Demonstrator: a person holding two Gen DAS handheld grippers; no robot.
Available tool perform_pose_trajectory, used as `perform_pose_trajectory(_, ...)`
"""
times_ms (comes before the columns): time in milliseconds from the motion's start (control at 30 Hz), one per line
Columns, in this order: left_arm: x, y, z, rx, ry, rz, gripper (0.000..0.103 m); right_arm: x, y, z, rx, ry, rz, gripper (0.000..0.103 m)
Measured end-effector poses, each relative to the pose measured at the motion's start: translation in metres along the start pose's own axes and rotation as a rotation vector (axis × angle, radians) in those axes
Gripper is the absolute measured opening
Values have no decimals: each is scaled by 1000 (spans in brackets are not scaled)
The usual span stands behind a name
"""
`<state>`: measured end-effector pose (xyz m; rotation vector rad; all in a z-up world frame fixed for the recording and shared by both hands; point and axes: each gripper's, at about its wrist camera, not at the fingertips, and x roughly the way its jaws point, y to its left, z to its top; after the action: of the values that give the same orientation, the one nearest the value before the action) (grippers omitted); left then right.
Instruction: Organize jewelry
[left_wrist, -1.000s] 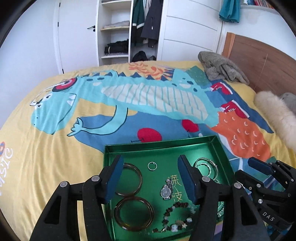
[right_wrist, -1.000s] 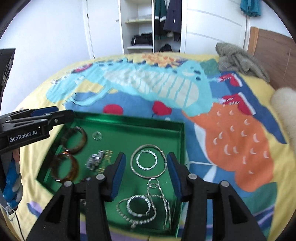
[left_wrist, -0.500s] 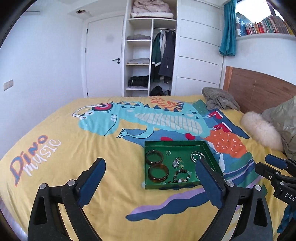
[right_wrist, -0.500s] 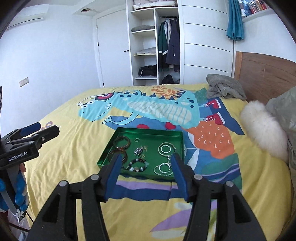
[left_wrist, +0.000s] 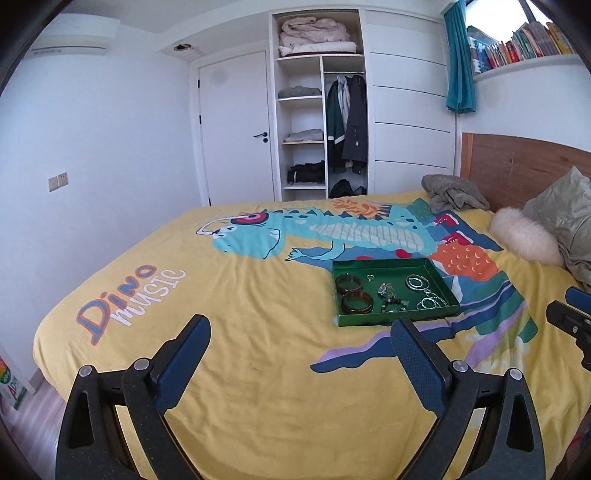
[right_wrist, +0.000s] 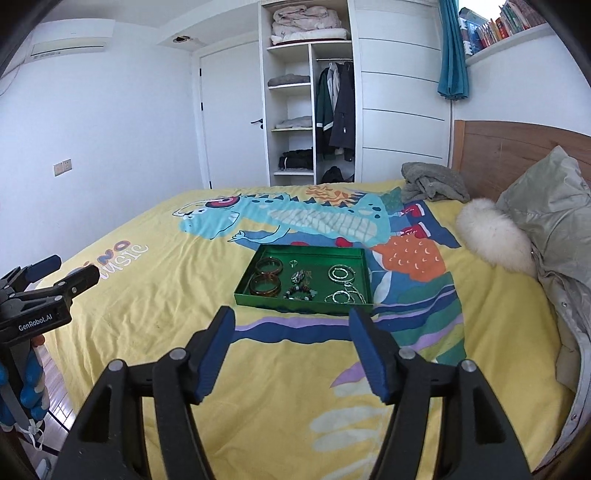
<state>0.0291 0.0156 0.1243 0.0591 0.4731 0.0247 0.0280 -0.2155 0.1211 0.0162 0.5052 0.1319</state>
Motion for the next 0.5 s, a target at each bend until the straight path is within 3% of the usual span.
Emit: perform_pose_trajectory(500, -76, -1, -18, 6, -108, 52, 103, -65, 18, -18, -10, -73, 3, 63)
